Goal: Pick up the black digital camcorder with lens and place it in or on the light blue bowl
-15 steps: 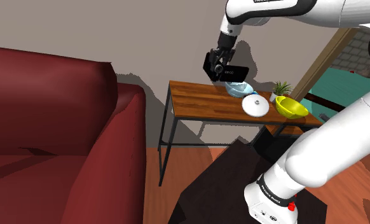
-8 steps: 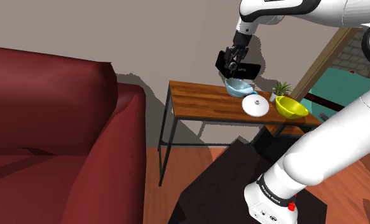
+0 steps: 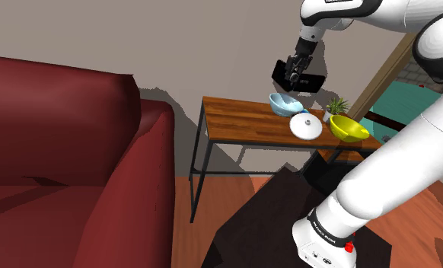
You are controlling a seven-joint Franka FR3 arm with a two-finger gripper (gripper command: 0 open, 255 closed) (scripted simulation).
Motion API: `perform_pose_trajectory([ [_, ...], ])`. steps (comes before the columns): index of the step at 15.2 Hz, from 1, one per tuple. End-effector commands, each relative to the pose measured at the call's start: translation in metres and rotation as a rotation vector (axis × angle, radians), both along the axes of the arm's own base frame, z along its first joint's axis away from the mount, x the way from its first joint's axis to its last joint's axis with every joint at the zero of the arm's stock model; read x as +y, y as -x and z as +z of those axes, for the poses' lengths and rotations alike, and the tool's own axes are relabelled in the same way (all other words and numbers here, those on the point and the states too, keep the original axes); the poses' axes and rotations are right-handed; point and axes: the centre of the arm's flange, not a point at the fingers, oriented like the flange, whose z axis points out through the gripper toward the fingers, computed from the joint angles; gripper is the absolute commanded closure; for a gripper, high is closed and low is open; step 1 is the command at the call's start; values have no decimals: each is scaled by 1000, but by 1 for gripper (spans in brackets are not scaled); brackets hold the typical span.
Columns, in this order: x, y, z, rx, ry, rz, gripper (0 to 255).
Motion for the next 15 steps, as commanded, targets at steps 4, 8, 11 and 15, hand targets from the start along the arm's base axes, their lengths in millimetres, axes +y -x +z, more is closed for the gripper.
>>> perform_pose_trajectory([
  [4, -9, 3, -21, -1, 1, 2, 255],
  [8, -9, 3, -42, -1, 1, 2, 255],
  [11, -9, 3, -58, -1, 1, 2, 255],
  [15, -9, 3, -79, -1, 1, 2, 255],
])
